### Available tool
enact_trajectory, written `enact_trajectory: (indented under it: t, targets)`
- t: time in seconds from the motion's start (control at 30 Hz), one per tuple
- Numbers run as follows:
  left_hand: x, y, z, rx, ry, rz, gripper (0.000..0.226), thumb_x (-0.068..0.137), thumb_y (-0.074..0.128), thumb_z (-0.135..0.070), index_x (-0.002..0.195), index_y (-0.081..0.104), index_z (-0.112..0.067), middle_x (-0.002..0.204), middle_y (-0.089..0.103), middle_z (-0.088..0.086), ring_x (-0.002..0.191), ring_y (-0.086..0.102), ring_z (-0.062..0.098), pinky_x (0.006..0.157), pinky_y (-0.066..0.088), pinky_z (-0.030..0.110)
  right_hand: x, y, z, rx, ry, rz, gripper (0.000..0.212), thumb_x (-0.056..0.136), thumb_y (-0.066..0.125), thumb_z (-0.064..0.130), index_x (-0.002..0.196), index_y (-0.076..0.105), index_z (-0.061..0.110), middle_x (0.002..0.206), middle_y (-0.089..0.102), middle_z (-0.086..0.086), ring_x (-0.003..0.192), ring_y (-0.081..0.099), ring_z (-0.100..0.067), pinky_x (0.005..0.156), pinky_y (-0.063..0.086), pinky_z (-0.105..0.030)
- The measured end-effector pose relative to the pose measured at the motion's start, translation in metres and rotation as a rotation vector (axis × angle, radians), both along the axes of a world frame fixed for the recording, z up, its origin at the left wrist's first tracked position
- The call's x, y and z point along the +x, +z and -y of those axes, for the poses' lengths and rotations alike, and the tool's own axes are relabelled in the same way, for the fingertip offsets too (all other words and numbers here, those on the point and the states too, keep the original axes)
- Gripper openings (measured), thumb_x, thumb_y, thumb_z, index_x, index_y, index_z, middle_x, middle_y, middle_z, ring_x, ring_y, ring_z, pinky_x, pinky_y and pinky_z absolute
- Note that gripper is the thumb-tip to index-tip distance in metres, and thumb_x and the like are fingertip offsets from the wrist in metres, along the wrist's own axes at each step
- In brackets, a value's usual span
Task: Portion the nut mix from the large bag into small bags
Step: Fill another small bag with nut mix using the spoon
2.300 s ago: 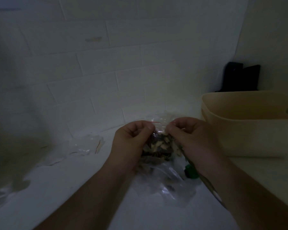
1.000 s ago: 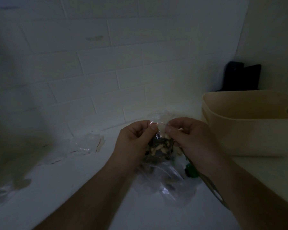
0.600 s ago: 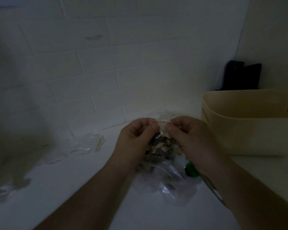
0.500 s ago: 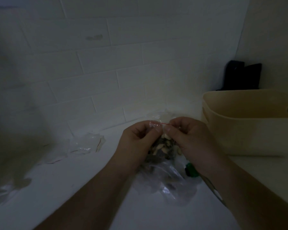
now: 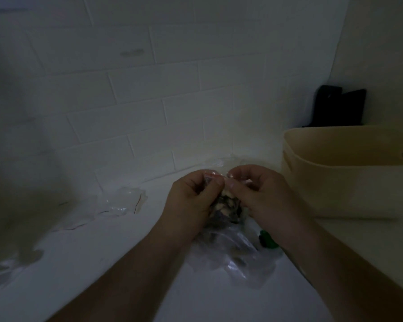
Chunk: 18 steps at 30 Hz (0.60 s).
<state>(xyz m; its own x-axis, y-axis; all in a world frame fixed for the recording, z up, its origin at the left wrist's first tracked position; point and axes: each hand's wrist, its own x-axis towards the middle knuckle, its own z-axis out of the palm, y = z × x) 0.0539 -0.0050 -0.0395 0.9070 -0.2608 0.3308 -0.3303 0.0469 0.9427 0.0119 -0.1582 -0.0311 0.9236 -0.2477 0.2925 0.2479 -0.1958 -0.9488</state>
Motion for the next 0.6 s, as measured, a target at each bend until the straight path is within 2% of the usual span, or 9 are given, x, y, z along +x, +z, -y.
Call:
enact_trajectory:
  t: [0.07, 0.2, 0.33, 0.47, 0.6]
  targets:
    - [-0.0002, 0.0002, 0.0002, -0.015, -0.005, 0.000, 0.019, 0.102, 0.061, -0.006, 0.090, 0.073, 0.002, 0.077, 0.074, 0.008, 0.068, 0.066, 0.012, 0.066, 0.056, 0.024, -0.0002, 0.0000, 0.0000, 0.002, 0.018, 0.000, 0.008, 0.093, 0.075, 0.017, 0.089, 0.077, 0.023, 0.082, 0.078, 0.007, 0.075, 0.073, -0.006, 0.064, 0.054, -0.016]
    - [0.0005, -0.0006, 0.0004, 0.008, -0.006, 0.005, 0.018, 0.102, 0.063, -0.009, 0.093, 0.074, 0.001, 0.086, 0.075, 0.021, 0.074, 0.067, 0.018, 0.072, 0.057, 0.034, -0.0003, -0.0004, 0.0006, -0.028, 0.008, -0.001, 0.010, 0.094, 0.073, 0.017, 0.088, 0.076, 0.024, 0.081, 0.077, 0.007, 0.074, 0.073, -0.006, 0.063, 0.053, -0.015]
    - [0.0016, -0.0019, 0.0006, 0.029, 0.017, -0.003, 0.014, 0.100, 0.067, -0.012, 0.095, 0.077, -0.004, 0.087, 0.077, 0.016, 0.076, 0.070, 0.018, 0.074, 0.058, 0.035, 0.0013, -0.0019, -0.0012, -0.070, -0.027, -0.003, 0.010, 0.095, 0.072, 0.019, 0.086, 0.074, 0.024, 0.077, 0.075, 0.005, 0.071, 0.070, -0.007, 0.061, 0.052, -0.017]
    - [-0.0010, 0.0012, 0.0013, -0.017, 0.075, -0.027, 0.006, 0.092, 0.077, -0.010, 0.088, 0.079, -0.006, 0.081, 0.079, 0.009, 0.074, 0.074, 0.015, 0.069, 0.060, 0.026, 0.0020, 0.0005, 0.0002, -0.083, -0.081, -0.006, 0.011, 0.092, 0.074, 0.022, 0.082, 0.074, 0.025, 0.075, 0.074, 0.005, 0.069, 0.070, -0.010, 0.059, 0.053, -0.021]
    - [0.0008, 0.0007, -0.0005, -0.050, 0.107, -0.083, 0.005, 0.091, 0.078, -0.013, 0.088, 0.081, -0.010, 0.083, 0.079, 0.010, 0.081, 0.078, 0.027, 0.077, 0.065, 0.042, 0.0003, 0.0036, 0.0040, -0.071, -0.138, -0.033, 0.007, 0.087, 0.080, 0.026, 0.080, 0.078, 0.027, 0.074, 0.075, 0.012, 0.067, 0.070, -0.003, 0.055, 0.050, -0.016]
